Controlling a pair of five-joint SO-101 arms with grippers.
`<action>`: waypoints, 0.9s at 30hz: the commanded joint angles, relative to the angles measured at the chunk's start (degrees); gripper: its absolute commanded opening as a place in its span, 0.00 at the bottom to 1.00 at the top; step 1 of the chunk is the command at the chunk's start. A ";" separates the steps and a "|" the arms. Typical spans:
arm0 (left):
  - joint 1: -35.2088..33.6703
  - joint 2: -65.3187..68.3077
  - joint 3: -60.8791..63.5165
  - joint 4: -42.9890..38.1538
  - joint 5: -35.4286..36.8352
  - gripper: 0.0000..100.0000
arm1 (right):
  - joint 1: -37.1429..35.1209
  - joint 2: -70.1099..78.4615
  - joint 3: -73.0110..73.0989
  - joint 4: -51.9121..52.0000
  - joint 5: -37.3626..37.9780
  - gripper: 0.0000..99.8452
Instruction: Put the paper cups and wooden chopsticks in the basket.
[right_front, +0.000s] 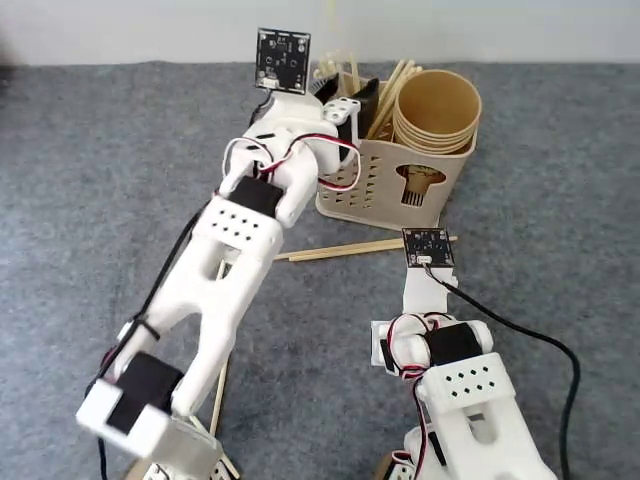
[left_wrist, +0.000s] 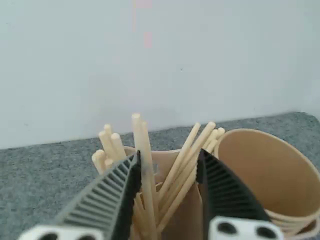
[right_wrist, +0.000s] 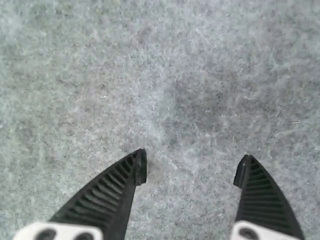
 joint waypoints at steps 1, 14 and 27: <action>-0.26 -9.58 -0.75 9.05 -0.79 0.20 | -0.04 -0.92 -0.18 -0.66 -0.18 0.30; -12.75 -21.01 -0.75 51.08 -5.01 0.20 | -0.04 -0.92 -0.09 -0.57 -0.18 0.30; -20.75 -14.33 5.05 64.26 -14.77 0.20 | -0.04 -0.84 -0.09 -0.57 -0.35 0.30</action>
